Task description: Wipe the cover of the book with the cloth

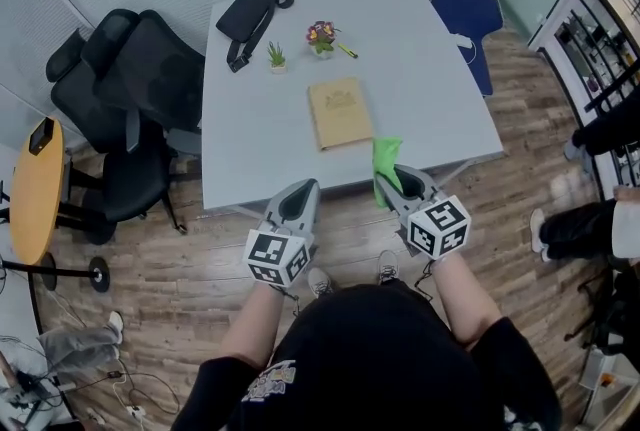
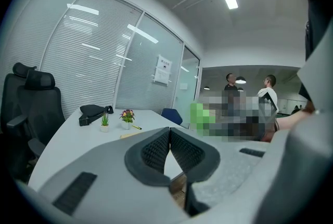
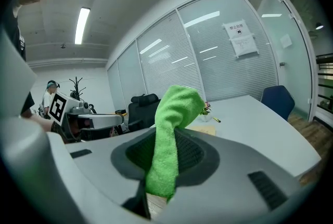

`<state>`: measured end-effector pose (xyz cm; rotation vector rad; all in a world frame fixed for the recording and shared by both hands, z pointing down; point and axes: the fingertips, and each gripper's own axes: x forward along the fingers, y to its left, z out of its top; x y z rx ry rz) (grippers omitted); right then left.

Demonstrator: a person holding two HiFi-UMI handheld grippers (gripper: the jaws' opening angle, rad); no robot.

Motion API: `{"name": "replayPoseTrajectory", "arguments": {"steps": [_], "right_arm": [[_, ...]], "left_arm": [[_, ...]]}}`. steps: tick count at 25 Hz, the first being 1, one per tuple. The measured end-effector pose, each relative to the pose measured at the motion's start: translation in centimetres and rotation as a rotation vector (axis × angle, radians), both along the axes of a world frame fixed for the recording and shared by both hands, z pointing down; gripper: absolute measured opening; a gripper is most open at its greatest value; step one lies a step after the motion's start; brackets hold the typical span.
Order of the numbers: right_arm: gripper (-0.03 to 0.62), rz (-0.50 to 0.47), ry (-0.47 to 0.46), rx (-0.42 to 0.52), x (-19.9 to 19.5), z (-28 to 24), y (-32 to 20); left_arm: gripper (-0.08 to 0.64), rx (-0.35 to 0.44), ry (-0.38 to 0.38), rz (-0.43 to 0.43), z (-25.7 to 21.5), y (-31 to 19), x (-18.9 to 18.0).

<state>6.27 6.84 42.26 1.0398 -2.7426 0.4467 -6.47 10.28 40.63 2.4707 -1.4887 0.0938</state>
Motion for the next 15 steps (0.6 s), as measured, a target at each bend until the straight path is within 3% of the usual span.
{"name": "replayPoseTrajectory", "arguments": {"steps": [15], "right_arm": [[0.095, -0.036, -0.018, 0.007, 0.47, -0.42, -0.14]], "left_arm": [[0.006, 0.004, -0.002, -0.038, -0.36, 0.47, 0.79]]}}
